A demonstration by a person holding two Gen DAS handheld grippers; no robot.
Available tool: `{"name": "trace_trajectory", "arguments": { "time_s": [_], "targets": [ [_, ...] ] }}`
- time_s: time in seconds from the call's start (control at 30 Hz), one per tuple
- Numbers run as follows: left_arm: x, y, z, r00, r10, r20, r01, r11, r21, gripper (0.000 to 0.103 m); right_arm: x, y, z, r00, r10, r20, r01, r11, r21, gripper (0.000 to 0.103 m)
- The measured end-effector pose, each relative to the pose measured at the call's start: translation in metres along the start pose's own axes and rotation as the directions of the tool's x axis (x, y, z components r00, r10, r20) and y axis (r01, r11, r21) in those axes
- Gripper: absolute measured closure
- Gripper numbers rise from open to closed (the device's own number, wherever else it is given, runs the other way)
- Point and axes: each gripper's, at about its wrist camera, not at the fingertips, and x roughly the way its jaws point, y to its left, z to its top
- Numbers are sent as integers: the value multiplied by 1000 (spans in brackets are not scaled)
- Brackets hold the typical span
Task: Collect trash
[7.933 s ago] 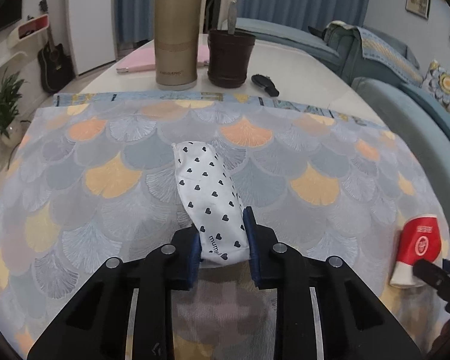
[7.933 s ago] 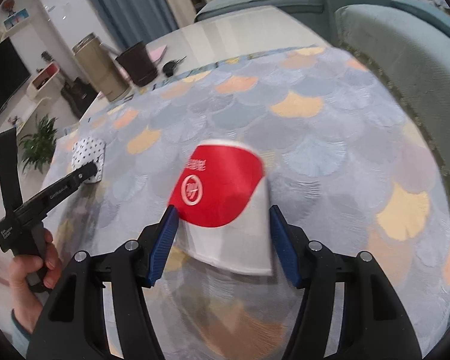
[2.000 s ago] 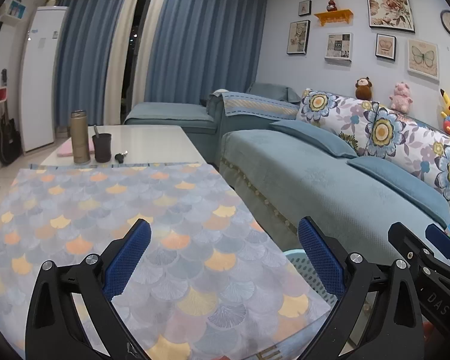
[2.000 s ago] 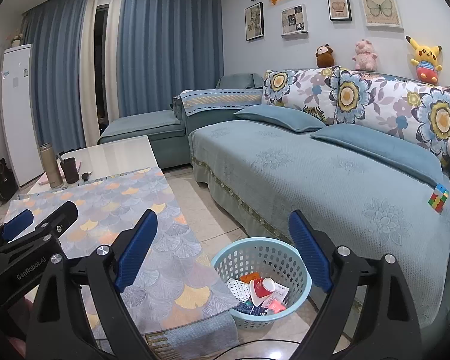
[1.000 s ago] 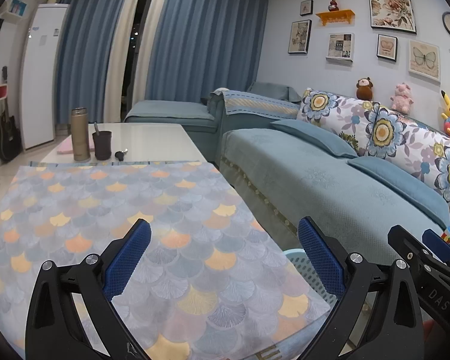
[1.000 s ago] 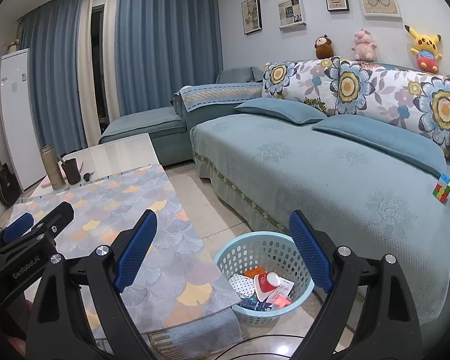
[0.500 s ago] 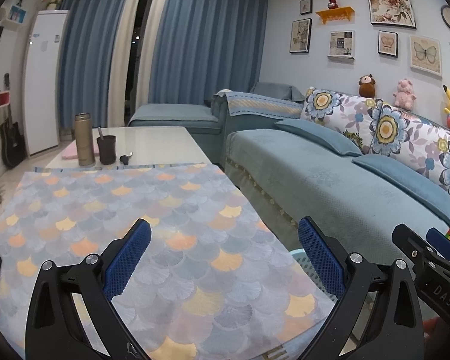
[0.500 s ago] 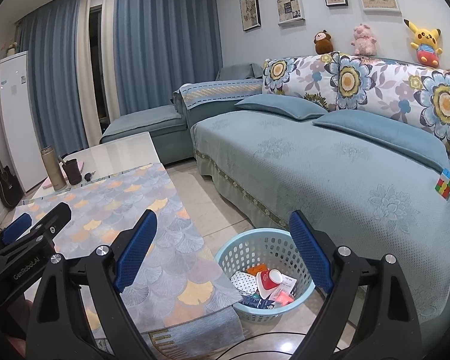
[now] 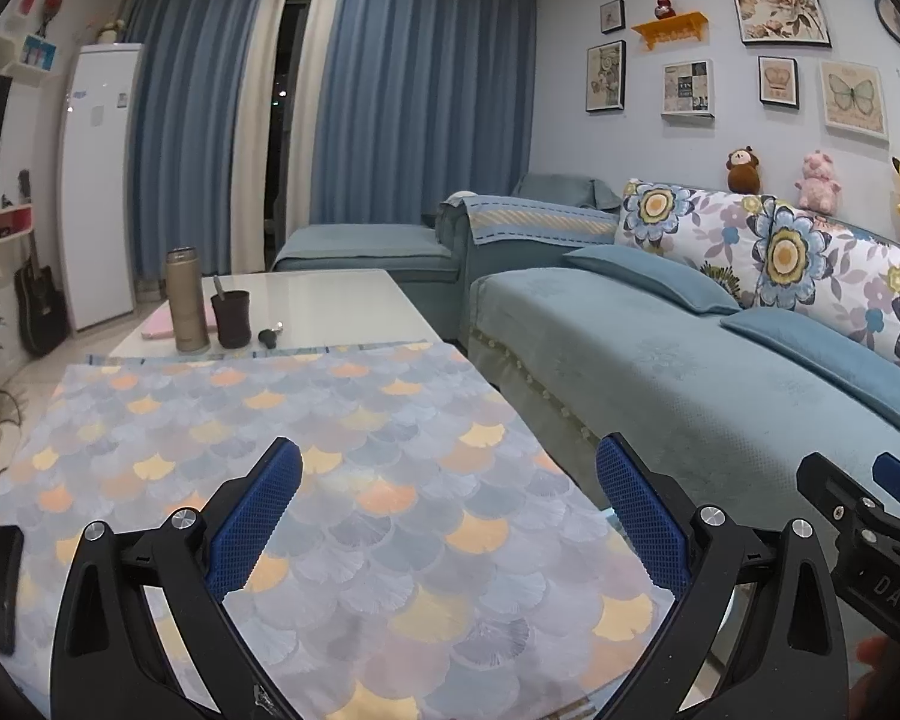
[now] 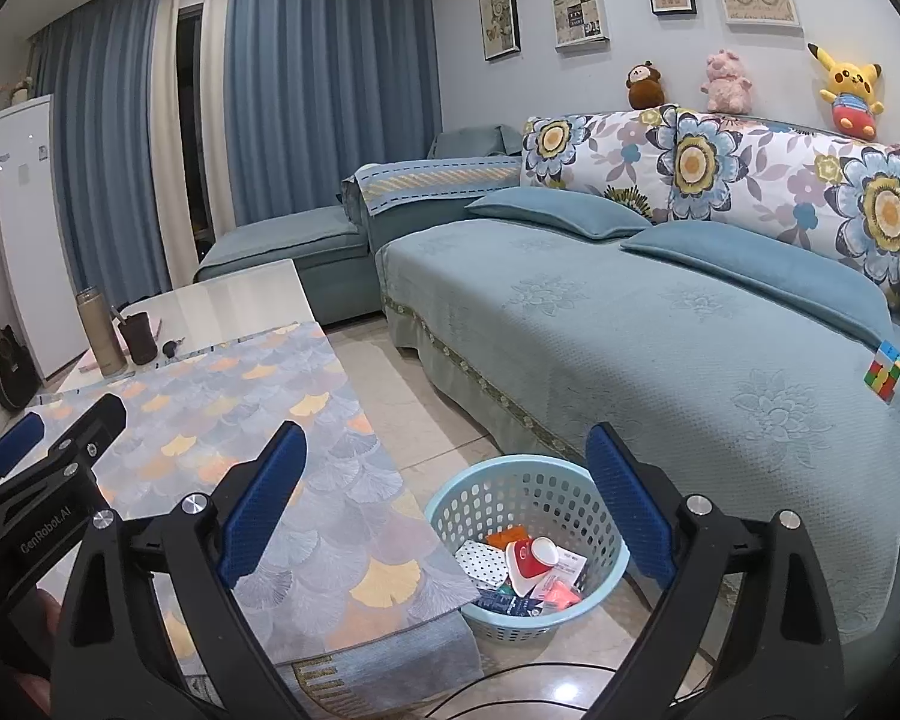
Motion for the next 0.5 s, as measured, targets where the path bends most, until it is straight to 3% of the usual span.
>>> {"name": "trace_trajectory", "arguments": {
  "time_s": [0.5],
  "targets": [
    [-11,34,11,993,104,56,-102,994,-36,8,-6,36,1,998,-54,19,55,992,-117,11]
  ]
}}
